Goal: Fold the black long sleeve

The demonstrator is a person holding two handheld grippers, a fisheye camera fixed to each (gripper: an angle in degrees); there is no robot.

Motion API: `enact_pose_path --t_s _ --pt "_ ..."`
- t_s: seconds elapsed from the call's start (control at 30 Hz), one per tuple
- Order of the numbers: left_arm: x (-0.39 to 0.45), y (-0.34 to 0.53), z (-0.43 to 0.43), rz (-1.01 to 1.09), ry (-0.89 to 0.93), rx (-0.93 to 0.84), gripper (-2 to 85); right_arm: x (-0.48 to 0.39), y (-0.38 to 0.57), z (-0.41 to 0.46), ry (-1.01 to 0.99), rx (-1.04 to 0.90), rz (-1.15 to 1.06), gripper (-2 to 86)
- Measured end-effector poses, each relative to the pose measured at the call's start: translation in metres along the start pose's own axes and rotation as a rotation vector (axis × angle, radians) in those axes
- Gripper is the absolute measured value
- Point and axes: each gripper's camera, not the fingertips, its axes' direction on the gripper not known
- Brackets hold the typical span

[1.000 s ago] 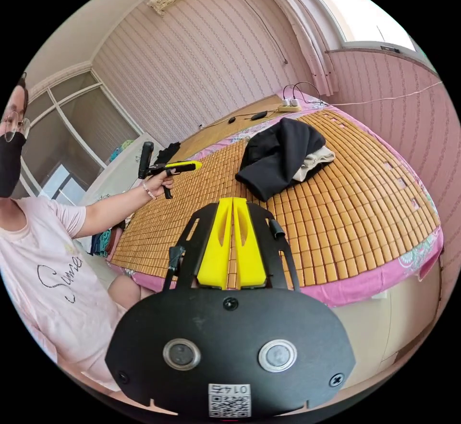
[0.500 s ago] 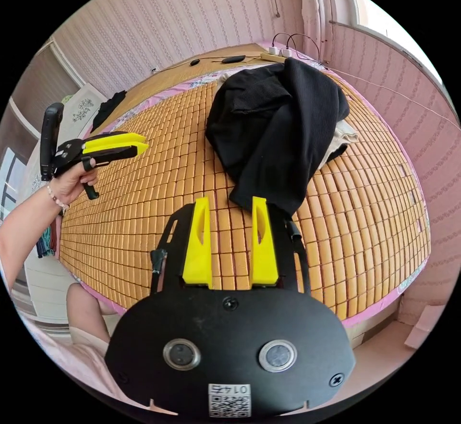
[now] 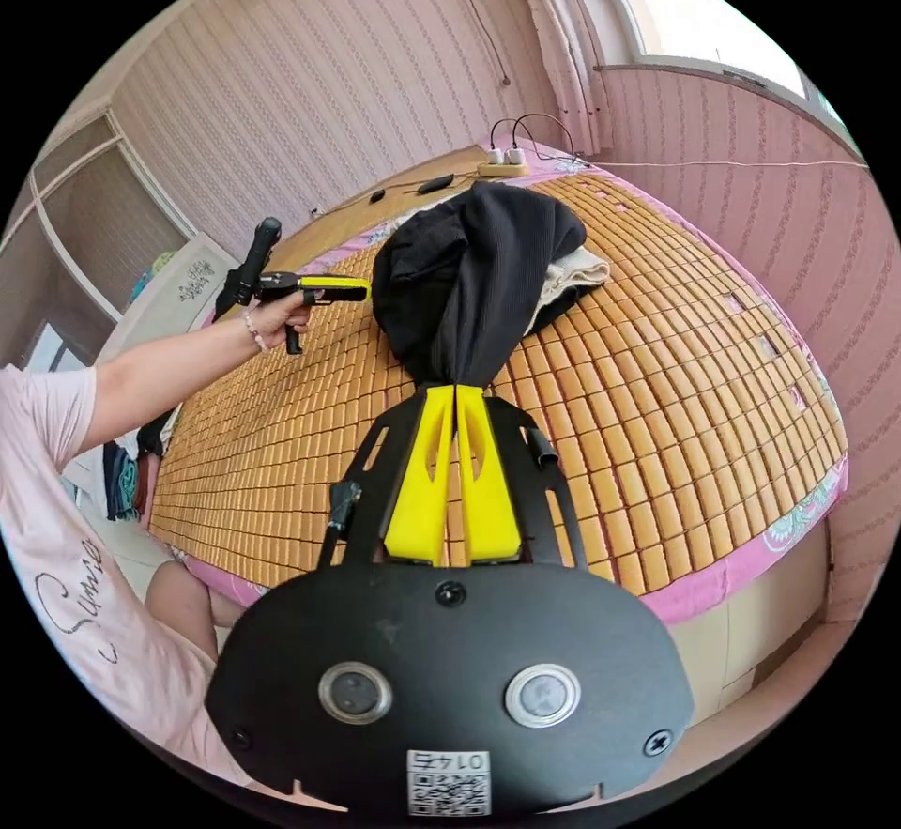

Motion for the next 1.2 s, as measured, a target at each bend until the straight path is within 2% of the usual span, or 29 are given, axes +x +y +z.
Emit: enact_pose_path --t_s 0.13,0.3,0.4,0.57,0.7,0.8,0.87,0.9,0.97,1.0,1.07,1.2 --pt "-0.001 0.043 -0.092 0.009 0.075 0.163 -0.8 0.016 0.042 -0.083 -0.177 0.211 0.083 -0.2" --pt "0.003 0.109 -0.198 -0.040 0.139 0.276 -0.9 -0.011 0.080 -0.157 -0.212 0.326 0.051 -0.3" --pt "0.024 0.165 -0.254 -0.074 0.168 0.295 -0.9 -0.041 0.109 -0.193 -0.232 0.323 0.005 -0.3" --pt "0.057 0.322 -0.392 -0.209 0.249 0.449 -1.0 -0.083 0.149 -0.213 -0.260 0.289 -0.010 -0.3" --pt "0.064 0.432 -0.496 -0.340 0.196 0.566 -1.0 -0.115 0.147 -0.200 -0.423 0.337 -0.008 -0.4" --pt "0.057 0.500 -0.584 -0.430 0.114 0.709 -1.0 -0.152 0.122 -0.193 -0.597 0.479 -0.072 -0.4" --pt "0.058 0.535 -0.657 -0.453 0.021 0.824 -1.0 -0.178 0.095 -0.190 -0.690 0.499 -0.134 -0.4" --pt "0.062 0.539 -0.673 -0.434 -0.009 0.831 -1.0 -0.201 0.077 -0.183 -0.697 0.460 -0.211 -0.4" --pt "0.077 0.549 -0.717 -0.393 -0.163 0.777 -1.0 -0.238 0.060 -0.156 -0.588 0.359 -0.253 -0.3" --pt "0.079 0.553 -0.723 -0.395 -0.183 0.767 -1.0 -0.264 0.059 -0.132 -0.548 0.300 -0.286 -0.2" --pt "0.077 0.579 -0.733 -0.472 -0.265 0.682 -1.0 -0.301 0.067 -0.084 -0.552 0.167 -0.337 -0.1" --pt "0.077 0.651 -0.741 -0.579 -0.257 0.675 -1.0 -0.376 0.117 0.038 -0.495 -0.110 -0.407 0.9"
